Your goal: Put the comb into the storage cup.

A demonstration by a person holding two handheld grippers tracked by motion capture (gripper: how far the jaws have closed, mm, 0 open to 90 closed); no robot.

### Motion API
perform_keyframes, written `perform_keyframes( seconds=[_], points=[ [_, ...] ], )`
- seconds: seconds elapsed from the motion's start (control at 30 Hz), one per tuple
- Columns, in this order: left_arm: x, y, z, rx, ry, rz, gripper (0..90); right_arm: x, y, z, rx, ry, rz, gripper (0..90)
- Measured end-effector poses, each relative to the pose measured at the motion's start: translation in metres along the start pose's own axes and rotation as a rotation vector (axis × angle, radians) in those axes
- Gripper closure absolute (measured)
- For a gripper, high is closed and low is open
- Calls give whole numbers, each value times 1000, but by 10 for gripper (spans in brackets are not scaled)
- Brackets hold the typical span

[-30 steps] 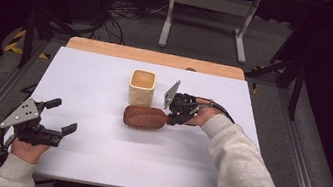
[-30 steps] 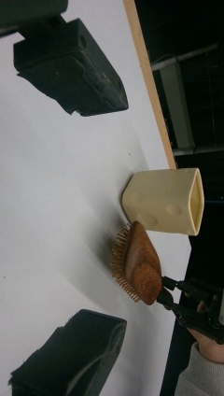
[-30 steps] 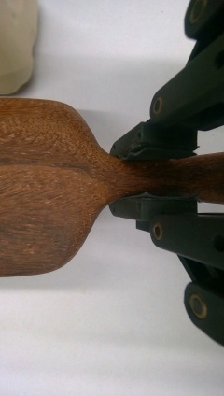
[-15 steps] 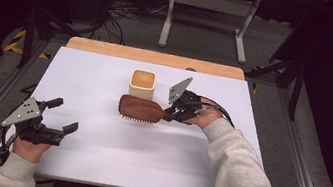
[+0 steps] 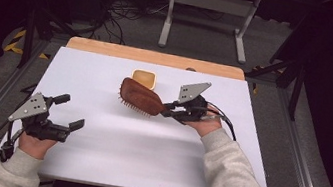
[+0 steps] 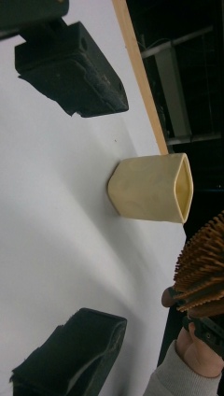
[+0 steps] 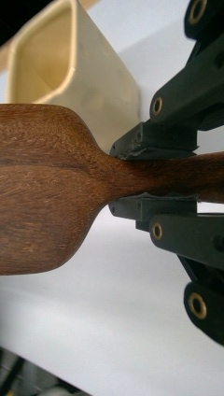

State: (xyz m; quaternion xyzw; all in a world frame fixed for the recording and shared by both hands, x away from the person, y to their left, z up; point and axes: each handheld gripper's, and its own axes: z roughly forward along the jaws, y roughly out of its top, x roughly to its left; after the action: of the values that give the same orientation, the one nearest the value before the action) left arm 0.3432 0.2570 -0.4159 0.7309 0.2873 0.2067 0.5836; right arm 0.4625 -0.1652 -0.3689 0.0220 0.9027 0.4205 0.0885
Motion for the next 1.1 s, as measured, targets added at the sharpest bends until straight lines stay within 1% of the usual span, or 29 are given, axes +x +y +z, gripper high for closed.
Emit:
perform_keyframes(
  seconds=[0.1, 0.17, 0.2, 0.33, 0.37, 0.43, 0.5, 0.53, 0.6, 0.63, 0.7, 0.73, 0.8, 0.9, 1.03, 1.1],
  points=[
    [-1, 3, 3, 0, -10, 1, 24, 5, -1, 0, -50, -20, 12, 734],
    [-1, 5, 5, -1, -15, 5, 24, 9, -3, 0, -94, -38, 19, 734],
    [-2, 6, 6, -1, -17, 4, 25, 11, -4, 1, -120, -53, 28, 734],
    [-3, 14, 13, -6, -36, 6, 27, 17, -8, 2, -208, -67, 68, 734],
    [-3, 16, 15, -5, -39, 13, 28, 18, -9, 3, -223, -71, 73, 734],
    [-5, 20, 19, -4, -52, 12, 29, 21, -9, 5, -256, -83, 83, 734],
    [-5, 21, 21, -7, -56, 16, 29, 25, -10, 8, -285, -97, 91, 734],
    [-7, 23, 23, -10, -64, 12, 30, 27, -11, 9, -296, -101, 97, 734],
    [-9, 27, 28, -9, -75, 22, 30, 30, -12, 11, -314, -109, 104, 734],
    [-9, 27, 28, -9, -75, 22, 31, 31, -13, 13, -329, -112, 113, 734],
    [-11, 30, 32, -8, -81, 27, 31, 33, -15, 15, -339, -113, 120, 734],
    [-11, 31, 33, -7, -83, 26, 31, 34, -16, 17, -353, -123, 131, 734],
    [-12, 33, 35, -6, -88, 29, 32, 36, -18, 19, -373, -121, 140, 734],
    [-13, 34, 37, 0, -94, 30, 32, 40, -19, 23, -378, -131, 141, 734],
    [-14, 34, 40, -11, -97, 24, 32, 41, -20, 28, -388, -136, 157, 734],
    [-14, 34, 41, -12, -99, 23, 33, 42, -19, 28, -394, -143, 157, 734]
  ],
)
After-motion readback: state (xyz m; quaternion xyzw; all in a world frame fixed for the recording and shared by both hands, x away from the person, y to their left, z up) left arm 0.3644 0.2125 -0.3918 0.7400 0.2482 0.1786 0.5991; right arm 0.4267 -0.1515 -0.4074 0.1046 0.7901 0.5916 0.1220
